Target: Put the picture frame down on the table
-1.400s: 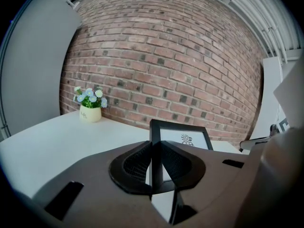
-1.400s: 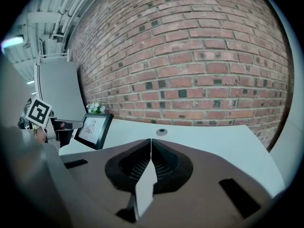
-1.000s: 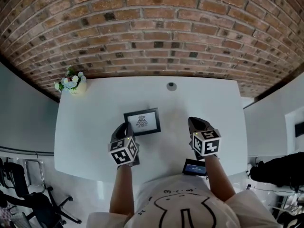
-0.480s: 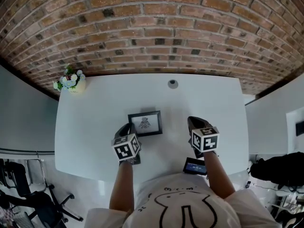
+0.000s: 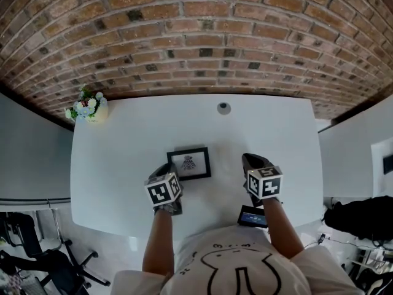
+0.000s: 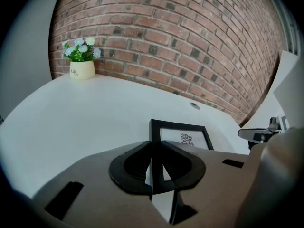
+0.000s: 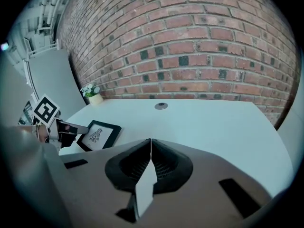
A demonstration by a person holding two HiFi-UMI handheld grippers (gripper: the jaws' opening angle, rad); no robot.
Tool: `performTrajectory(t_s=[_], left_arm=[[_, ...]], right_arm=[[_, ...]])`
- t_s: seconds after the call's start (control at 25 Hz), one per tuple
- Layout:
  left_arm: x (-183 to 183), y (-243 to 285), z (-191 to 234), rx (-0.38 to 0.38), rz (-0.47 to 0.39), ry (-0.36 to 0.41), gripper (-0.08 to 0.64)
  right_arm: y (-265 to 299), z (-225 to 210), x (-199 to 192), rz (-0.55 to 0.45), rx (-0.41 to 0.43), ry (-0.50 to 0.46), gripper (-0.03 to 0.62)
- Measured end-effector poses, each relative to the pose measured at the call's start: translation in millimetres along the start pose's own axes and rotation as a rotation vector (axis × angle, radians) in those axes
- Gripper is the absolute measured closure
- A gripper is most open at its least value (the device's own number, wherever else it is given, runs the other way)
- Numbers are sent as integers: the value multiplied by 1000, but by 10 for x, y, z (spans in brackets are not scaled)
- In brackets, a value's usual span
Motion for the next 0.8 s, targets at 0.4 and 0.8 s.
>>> performTrajectory(t_s=[0.4,0.8], left_arm=[[-86,90,64,20,87,-61,486],[-89,114,80,35,134,-85,483]], right_arm=[[73,43,-47,26,16,-5,575],[90,-47,-107,59,5,13,575]])
Point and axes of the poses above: the fingertips, and each gripper's own axes: y forward along the fingers, z to its left, x out of its top, the point moved 4 cm from there along -y, backward along the fingers, and after that the axes turned 5 degrees about z, right-handed, at the moved point
